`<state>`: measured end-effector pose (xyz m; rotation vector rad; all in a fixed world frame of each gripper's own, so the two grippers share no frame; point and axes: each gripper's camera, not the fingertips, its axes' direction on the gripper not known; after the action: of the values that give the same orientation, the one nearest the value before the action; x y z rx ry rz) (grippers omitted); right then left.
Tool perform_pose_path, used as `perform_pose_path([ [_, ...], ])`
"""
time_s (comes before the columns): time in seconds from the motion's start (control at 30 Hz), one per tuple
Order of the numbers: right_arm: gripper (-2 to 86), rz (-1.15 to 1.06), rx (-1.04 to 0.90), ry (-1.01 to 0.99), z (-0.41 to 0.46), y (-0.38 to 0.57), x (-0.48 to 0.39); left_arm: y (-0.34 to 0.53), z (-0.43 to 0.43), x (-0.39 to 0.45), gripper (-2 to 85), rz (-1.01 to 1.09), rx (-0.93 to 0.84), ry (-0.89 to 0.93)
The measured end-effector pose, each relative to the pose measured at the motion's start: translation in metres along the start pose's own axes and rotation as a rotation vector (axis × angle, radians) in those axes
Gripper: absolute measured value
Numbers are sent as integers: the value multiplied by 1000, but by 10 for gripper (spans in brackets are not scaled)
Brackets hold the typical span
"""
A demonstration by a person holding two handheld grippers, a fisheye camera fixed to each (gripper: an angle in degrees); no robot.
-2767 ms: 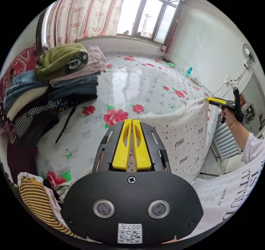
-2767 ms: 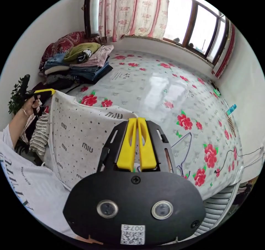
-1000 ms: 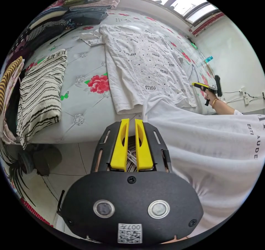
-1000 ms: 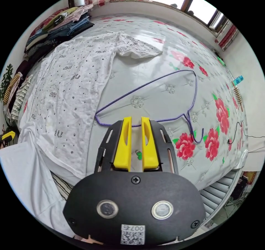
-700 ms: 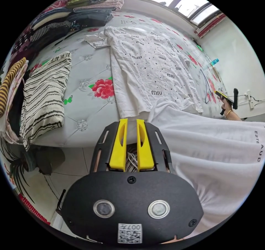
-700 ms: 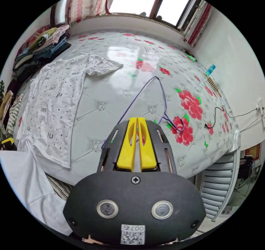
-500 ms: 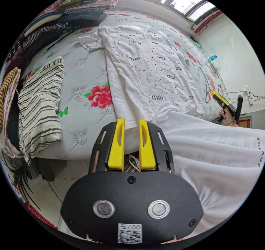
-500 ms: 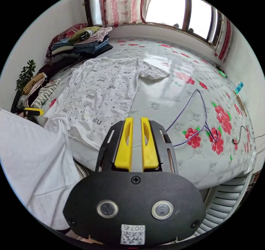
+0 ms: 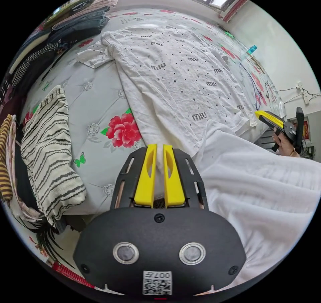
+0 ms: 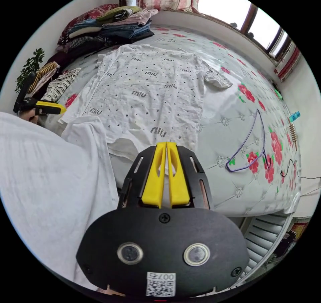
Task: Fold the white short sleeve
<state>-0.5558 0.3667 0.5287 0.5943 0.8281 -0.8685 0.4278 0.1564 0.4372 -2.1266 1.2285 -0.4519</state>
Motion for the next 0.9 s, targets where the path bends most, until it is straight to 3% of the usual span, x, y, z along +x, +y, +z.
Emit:
perform_pose_path([
  [0.23, -3, -60, 41, -123, -14, -101, -85, -9, -44, -13, -9, -114, 123, -136],
  [0.4, -2, 95, 33, -211, -15, -182, -136, -14, -54, -30, -10, -184, 133, -175],
  [0.47, -2, 53, 94, -231, -26, -198, -160, -14, -56, -37, -10, -216, 133, -187],
  [0.57, -2, 68, 153, -181, -42, -226, -203, -11, -62, -47, -10, -237, 151, -174],
  [0.77, -2, 35, 34, -24, -21, -285, -302, 2, -67, -60, -10, -203, 149, -77],
  [0.9, -2, -10, 90, -86, -21, -293, -335, 13, -71, -69, -10, -176, 146, -60],
])
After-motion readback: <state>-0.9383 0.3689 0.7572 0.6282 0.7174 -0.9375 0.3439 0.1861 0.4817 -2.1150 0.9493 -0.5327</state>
